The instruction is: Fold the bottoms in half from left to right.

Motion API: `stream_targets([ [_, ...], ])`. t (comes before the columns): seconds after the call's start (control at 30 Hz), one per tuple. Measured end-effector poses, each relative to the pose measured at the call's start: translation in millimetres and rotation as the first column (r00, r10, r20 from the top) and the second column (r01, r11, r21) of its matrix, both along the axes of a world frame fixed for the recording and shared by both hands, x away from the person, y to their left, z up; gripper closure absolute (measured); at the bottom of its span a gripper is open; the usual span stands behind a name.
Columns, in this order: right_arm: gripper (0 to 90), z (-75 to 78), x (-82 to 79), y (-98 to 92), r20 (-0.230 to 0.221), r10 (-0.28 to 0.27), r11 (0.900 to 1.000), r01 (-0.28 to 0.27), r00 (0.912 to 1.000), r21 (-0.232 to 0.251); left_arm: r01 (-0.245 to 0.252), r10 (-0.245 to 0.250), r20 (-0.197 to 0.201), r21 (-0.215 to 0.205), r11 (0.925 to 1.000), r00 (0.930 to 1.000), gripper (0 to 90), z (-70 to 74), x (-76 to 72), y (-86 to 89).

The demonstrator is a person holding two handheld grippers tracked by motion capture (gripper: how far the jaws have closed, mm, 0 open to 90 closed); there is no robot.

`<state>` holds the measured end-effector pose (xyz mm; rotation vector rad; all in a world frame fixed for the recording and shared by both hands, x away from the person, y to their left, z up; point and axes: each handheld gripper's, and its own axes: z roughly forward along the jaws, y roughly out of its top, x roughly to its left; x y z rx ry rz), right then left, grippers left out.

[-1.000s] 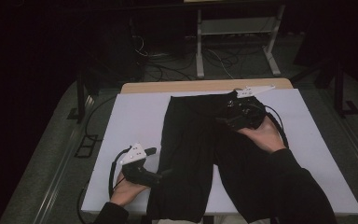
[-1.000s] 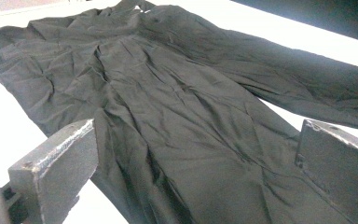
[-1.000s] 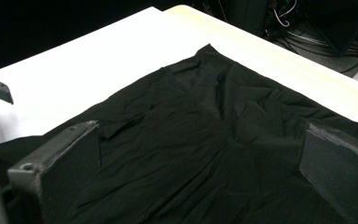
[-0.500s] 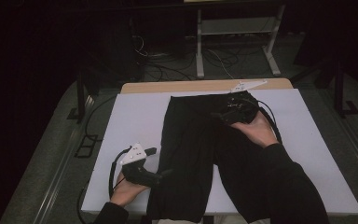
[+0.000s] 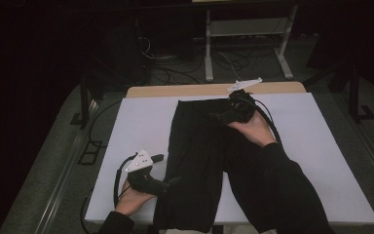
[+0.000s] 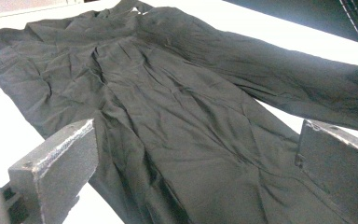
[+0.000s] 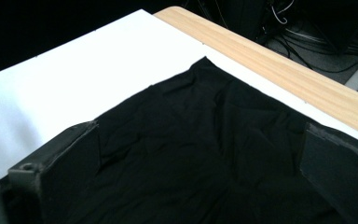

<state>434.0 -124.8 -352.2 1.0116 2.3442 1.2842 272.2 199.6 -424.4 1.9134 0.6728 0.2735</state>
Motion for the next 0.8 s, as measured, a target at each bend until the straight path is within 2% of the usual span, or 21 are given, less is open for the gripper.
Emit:
stream_targets([
  [0.43, 0.0, -8.1, 24.4, 25.6, -0.016, -0.01, 1.0, 0.01, 0.9998, -0.004, 0.003, -0.003, 0.002, -0.015, 0.9999, 1.0, 0.0, 1.1, -0.6, 1.0],
  [0.6, 0.0, -15.8, 34.1, 36.3, -0.019, -0.025, 0.999, 0.025, 0.9995, 0.02, 0.005, -0.005, 0.002, -0.016, 0.9999, 1.0, 0.0, 1.3, -0.6, 1.0],
  [0.8, 0.0, -26.0, 44.2, 51.0, -0.031, -0.032, 0.999, 0.032, 0.999, 0.014, 0.006, -0.006, 0.005, -0.02, 0.9998, 1.0, 0.0, 1.9, -1.2, 1.4],
])
